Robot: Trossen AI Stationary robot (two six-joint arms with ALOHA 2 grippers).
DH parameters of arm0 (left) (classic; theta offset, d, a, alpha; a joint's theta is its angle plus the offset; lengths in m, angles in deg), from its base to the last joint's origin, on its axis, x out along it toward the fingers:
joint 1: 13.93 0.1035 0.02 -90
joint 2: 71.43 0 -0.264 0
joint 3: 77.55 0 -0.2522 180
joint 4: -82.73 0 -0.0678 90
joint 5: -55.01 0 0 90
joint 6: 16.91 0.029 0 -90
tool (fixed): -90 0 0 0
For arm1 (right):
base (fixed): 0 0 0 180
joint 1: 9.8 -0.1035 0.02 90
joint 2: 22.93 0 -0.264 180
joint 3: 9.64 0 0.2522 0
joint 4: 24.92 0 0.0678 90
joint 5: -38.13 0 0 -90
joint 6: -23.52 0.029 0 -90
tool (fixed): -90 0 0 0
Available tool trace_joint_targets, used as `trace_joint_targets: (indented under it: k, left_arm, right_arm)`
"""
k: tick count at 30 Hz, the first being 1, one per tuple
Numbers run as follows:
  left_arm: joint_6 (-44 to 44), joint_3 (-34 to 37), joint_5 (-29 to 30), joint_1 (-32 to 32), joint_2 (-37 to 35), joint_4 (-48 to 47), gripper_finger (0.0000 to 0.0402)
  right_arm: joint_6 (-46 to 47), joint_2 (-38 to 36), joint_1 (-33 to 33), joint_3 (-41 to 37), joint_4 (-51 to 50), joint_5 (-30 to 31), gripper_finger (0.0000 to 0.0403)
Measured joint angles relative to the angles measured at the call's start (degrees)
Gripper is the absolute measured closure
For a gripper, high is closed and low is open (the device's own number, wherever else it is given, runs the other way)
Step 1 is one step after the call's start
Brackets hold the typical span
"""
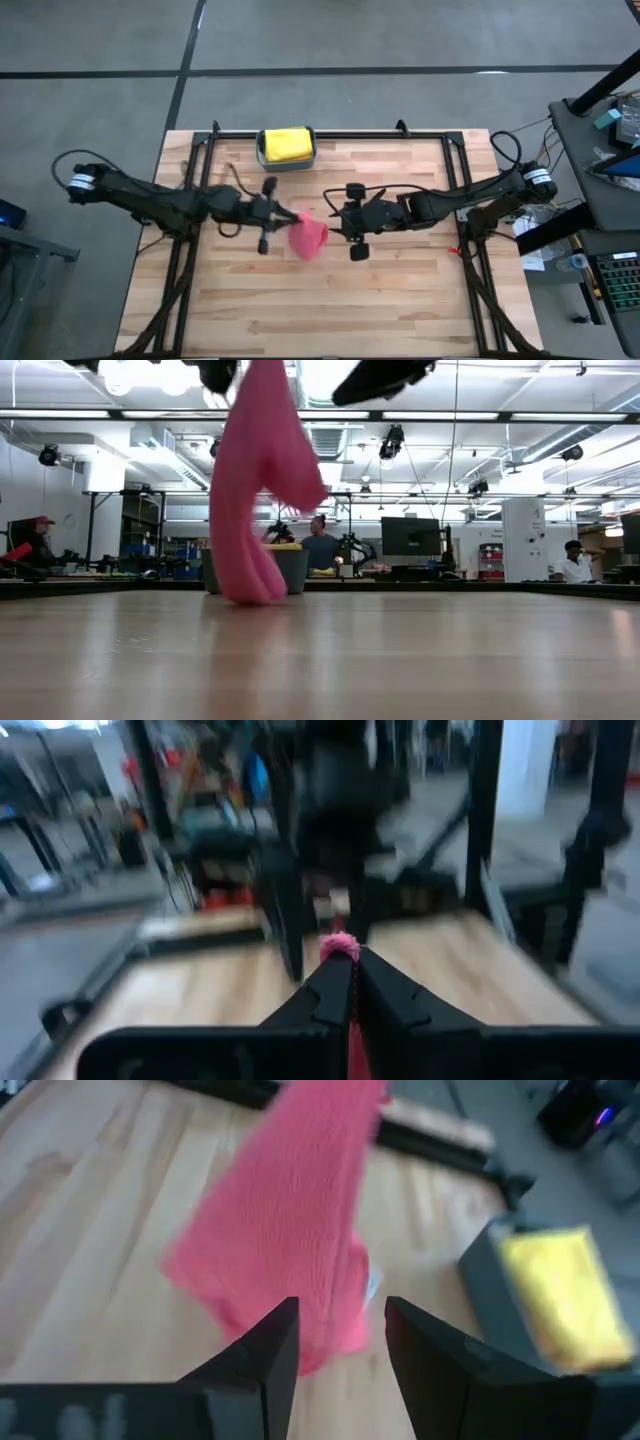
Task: Fold microfiber towels
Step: Fold the pink towel
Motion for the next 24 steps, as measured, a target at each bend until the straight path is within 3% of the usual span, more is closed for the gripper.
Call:
trace_joint_targets:
  k: [2,6,12,15,24]
  left_arm:
    - [0.02,-1.09,-0.31,0.05,-3.50,-0.35,0.0401]
    - [-0.31,-3.74,-6.71,0.05,-10.08,-5.52,0.0401]
    - [-6.40,-1.72,-7.29,-0.02,-16.32,-12.56,0.0402]
    - [-8.16,0.48,-7.29,-0.02,-17.12,-12.70,0.0402]
    - [-12.69,2.76,-6.44,-0.03,-16.12,-11.87,0.0402]
  right_arm:
    - [-3.41,0.21,0.72,0.83,2.00,0.47,0.0261]
    - [-5.38,0.21,1.91,2.13,5.40,-0.21,0.0261]
    - [-0.95,0.77,3.75,2.23,8.33,-11.10,0.0261]
    - [2.47,2.70,4.63,2.10,9.62,-13.46,0.0261]
    - [6.03,14.73,6.06,2.03,21.69,-13.19,0.0261]
